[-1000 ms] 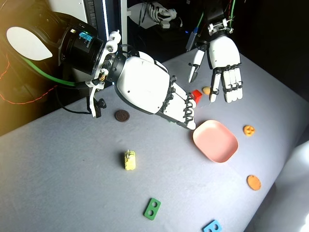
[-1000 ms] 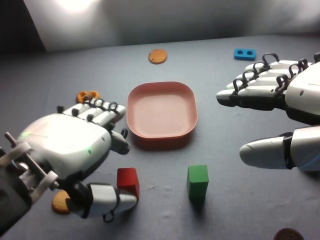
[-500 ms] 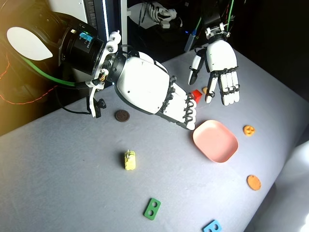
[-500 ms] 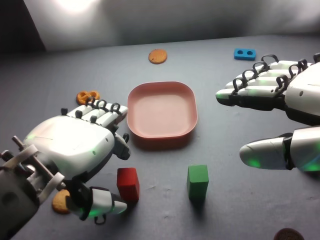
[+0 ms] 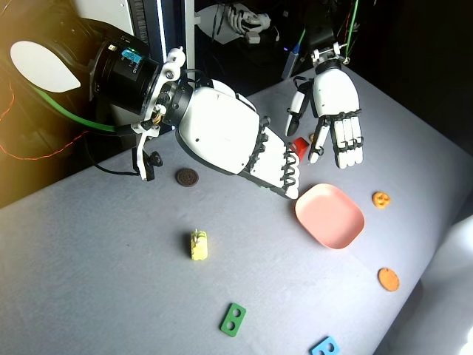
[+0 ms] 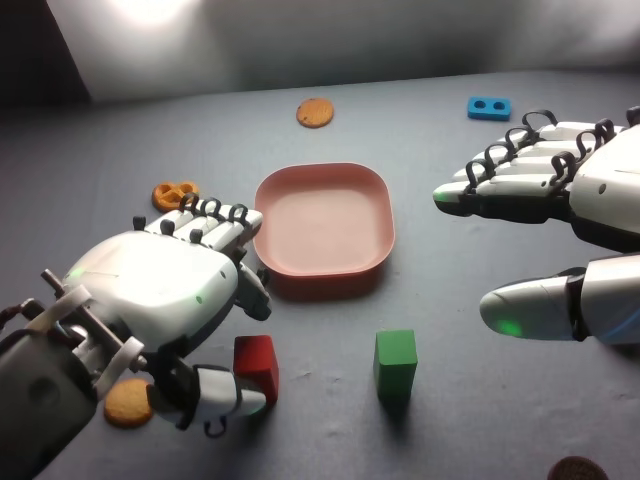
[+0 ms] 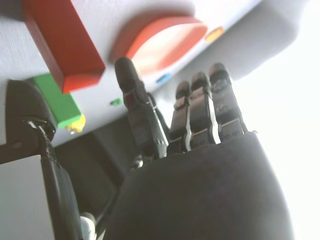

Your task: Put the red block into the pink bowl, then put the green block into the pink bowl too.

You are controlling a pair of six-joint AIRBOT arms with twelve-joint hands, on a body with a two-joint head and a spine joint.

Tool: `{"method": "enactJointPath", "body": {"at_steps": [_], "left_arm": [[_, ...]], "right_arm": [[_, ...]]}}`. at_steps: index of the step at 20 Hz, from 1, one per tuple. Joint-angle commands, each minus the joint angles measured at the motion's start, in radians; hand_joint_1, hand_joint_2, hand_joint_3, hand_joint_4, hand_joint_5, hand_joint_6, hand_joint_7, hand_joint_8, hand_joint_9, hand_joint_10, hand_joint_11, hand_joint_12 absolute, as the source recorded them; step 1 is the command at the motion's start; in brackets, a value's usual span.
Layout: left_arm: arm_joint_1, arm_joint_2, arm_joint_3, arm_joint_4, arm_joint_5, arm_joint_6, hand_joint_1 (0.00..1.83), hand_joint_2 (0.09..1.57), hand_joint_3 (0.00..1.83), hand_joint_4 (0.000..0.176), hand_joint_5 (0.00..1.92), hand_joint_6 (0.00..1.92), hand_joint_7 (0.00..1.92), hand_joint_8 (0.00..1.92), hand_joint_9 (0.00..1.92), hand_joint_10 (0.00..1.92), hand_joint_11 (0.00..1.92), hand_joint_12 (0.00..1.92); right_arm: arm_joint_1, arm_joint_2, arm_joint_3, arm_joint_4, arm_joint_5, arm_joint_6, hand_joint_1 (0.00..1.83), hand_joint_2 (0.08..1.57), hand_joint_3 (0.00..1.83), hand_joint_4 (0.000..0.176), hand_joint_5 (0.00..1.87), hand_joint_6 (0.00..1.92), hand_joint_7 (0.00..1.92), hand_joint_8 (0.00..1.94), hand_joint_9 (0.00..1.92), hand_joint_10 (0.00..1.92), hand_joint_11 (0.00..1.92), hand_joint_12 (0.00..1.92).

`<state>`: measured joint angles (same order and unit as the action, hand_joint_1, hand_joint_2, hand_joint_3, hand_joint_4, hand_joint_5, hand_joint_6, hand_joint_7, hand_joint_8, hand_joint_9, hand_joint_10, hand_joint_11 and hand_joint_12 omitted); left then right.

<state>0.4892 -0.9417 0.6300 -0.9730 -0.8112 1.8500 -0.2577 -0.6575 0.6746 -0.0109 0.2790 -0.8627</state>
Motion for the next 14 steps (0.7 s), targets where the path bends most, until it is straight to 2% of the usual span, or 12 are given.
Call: {"method": "enactJointPath", "body": {"at_steps": [1, 2, 4, 5, 7, 8, 9, 11, 12, 13, 14], "left_arm": [[-0.003, 0.003, 0.005, 0.053, -0.077, -0.006, 0.87, 0.98, 0.01, 0.072, 0.82, 0.03, 0.0, 0.0, 0.0, 0.0, 0.0, 0.0], [-0.001, 0.002, 0.009, 0.053, -0.077, -0.01, 0.88, 0.98, 0.0, 0.069, 0.83, 0.03, 0.0, 0.0, 0.0, 0.0, 0.0, 0.0], [0.001, -0.001, 0.019, 0.053, -0.077, -0.015, 0.87, 0.99, 0.01, 0.074, 0.8, 0.01, 0.0, 0.0, 0.0, 0.0, 0.0, 0.0], [0.002, -0.003, 0.024, 0.053, -0.077, -0.018, 0.91, 0.98, 0.0, 0.05, 0.82, 0.02, 0.0, 0.0, 0.0, 0.0, 0.0, 0.0], [0.003, -0.008, 0.032, 0.056, -0.077, -0.025, 0.9, 0.99, 0.0, 0.053, 0.82, 0.01, 0.0, 0.0, 0.0, 0.0, 0.0, 0.0], [0.004, -0.009, 0.034, 0.056, -0.077, -0.028, 0.9, 0.98, 0.0, 0.046, 0.82, 0.01, 0.0, 0.0, 0.0, 0.0, 0.0, 0.0], [0.005, -0.011, 0.035, 0.056, -0.077, -0.029, 0.9, 0.98, 0.0, 0.045, 0.82, 0.01, 0.0, 0.0, 0.0, 0.0, 0.0, 0.0], [0.005, -0.014, 0.035, 0.048, -0.077, -0.029, 0.89, 0.99, 0.0, 0.05, 0.81, 0.0, 0.0, 0.0, 0.0, 0.0, 0.0, 0.0], [0.005, -0.015, 0.034, 0.047, -0.077, -0.029, 0.85, 1.0, 0.01, 0.072, 0.8, 0.0, 0.0, 0.0, 0.0, 0.0, 0.0, 0.0], [0.005, -0.016, 0.033, 0.045, -0.077, -0.029, 0.9, 0.99, 0.0, 0.045, 0.83, 0.01, 0.0, 0.0, 0.0, 0.0, 0.0, 0.0], [0.005, -0.017, 0.033, 0.044, -0.077, -0.029, 0.9, 0.99, 0.0, 0.045, 0.83, 0.01, 0.0, 0.0, 0.0, 0.0, 0.0, 0.0]], "right_arm": [[0.009, 0.008, -0.001, 0.007, 0.11, 0.0, 0.0, 1.19, 0.0, 0.0, 0.21, 0.01, 0.18, 0.0, 0.12, 0.0, 0.0, 0.27], [0.009, 0.008, -0.001, 0.007, 0.11, -0.001, 0.0, 1.19, 0.0, 0.0, 0.23, 0.01, 0.2, 0.01, 0.14, 0.01, 0.0, 0.32], [0.009, 0.008, -0.001, 0.007, 0.11, -0.004, 0.0, 1.19, 0.0, 0.0, 0.22, 0.0, 0.18, 0.0, 0.12, 0.0, 0.0, 0.26], [0.009, 0.008, -0.001, 0.007, 0.11, -0.007, 0.0, 1.19, 0.0, 0.0, 0.21, 0.0, 0.18, 0.0, 0.12, 0.0, 0.0, 0.25], [0.008, 0.007, -0.001, 0.007, 0.11, -0.013, 0.0, 1.19, 0.0, 0.0, 0.23, 0.0, 0.18, 0.0, 0.13, 0.0, 0.0, 0.29], [0.008, 0.007, -0.001, 0.007, 0.11, -0.014, 0.0, 1.19, 0.0, 0.0, 0.2, 0.0, 0.16, 0.0, 0.1, 0.0, 0.0, 0.22], [0.008, 0.007, -0.001, 0.007, 0.11, -0.015, 0.0, 1.19, 0.0, 0.0, 0.21, 0.01, 0.19, 0.01, 0.13, 0.01, 0.0, 0.27], [0.008, 0.007, -0.001, 0.007, 0.11, -0.015, 0.0, 1.19, 0.0, 0.0, 0.22, 0.01, 0.2, 0.01, 0.14, 0.01, 0.0, 0.28], [0.008, 0.007, -0.001, 0.007, 0.11, -0.015, 0.0, 1.18, 0.0, 0.0, 0.19, 0.0, 0.16, 0.0, 0.11, 0.0, 0.0, 0.2], [0.008, 0.007, -0.001, 0.007, 0.11, -0.016, 0.0, 1.18, 0.0, 0.0, 0.21, 0.01, 0.18, 0.01, 0.12, 0.01, 0.0, 0.25], [0.008, 0.007, -0.001, 0.007, 0.11, -0.016, 0.0, 1.18, 0.0, 0.0, 0.21, 0.01, 0.18, 0.01, 0.12, 0.01, 0.0, 0.25]]}}
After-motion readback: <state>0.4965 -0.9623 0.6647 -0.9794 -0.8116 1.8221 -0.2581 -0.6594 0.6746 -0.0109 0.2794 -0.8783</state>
